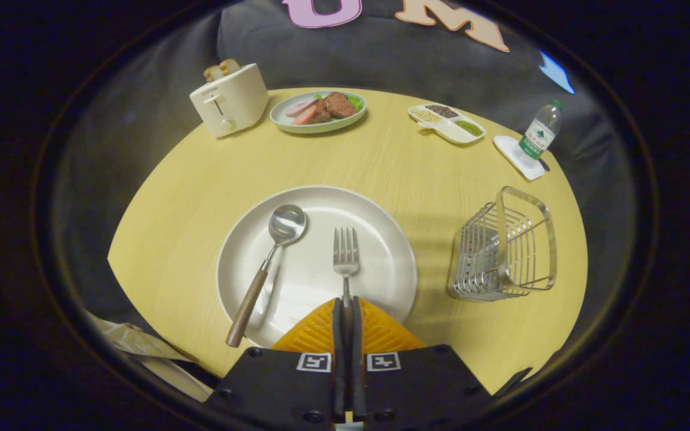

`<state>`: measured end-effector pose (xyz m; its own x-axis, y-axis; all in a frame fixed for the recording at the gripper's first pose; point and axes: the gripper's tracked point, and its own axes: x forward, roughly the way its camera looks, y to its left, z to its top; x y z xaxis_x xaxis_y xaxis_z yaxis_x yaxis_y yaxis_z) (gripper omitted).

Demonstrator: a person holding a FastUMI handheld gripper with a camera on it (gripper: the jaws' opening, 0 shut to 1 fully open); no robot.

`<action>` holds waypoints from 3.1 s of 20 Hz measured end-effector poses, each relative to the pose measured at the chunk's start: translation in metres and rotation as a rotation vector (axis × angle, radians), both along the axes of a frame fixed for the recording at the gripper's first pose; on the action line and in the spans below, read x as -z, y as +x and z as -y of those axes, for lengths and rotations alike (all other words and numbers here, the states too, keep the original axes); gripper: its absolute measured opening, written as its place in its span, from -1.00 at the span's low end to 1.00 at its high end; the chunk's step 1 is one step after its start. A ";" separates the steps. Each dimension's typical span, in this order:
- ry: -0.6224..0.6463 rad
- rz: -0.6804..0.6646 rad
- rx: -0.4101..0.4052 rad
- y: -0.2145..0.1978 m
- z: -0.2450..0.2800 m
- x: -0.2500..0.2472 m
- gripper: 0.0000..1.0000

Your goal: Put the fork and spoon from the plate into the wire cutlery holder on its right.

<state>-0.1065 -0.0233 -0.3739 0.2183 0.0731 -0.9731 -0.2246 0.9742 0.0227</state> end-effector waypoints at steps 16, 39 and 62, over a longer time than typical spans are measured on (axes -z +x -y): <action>-0.029 0.088 0.030 0.047 0.054 -0.079 -0.85; -0.116 0.136 0.257 0.062 0.143 -0.082 0.02; 0.055 0.457 0.099 0.075 -0.020 -0.076 0.98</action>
